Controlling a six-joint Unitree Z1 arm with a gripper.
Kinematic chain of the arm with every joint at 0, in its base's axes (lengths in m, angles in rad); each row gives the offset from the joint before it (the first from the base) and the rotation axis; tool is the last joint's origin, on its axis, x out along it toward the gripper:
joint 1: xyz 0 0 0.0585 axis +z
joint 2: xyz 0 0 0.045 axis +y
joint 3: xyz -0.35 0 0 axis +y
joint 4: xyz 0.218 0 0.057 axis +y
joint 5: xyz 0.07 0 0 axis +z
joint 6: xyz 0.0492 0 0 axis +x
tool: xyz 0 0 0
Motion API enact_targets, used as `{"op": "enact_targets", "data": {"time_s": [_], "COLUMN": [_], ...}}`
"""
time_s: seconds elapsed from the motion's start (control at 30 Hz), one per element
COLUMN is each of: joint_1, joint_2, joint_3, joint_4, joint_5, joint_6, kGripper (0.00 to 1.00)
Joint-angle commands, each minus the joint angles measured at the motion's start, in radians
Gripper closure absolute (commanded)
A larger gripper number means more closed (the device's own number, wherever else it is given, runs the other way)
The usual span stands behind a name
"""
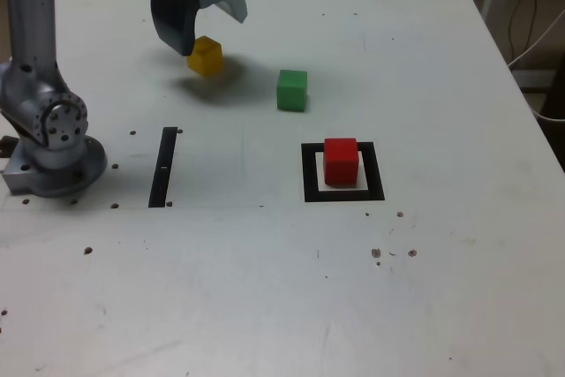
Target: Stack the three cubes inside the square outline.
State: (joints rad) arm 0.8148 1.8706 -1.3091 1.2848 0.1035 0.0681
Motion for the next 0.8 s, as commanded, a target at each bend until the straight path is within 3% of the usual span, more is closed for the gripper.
{"op": "enact_targets", "data": {"time_s": [0.0, 0.4, 0.77], "joint_1": [0.001, 0.008, 0.025], "joint_2": [0.006, 0.025, 0.104], "joint_3": [-0.003, 0.017, -0.018], "joint_4": [0.005, -0.001, -0.027], "joint_5": [-0.003, -0.015, -0.027], "joint_6": [-0.004, -0.003, 0.022], "kGripper": [0.01, 0.00, 0.01]}}
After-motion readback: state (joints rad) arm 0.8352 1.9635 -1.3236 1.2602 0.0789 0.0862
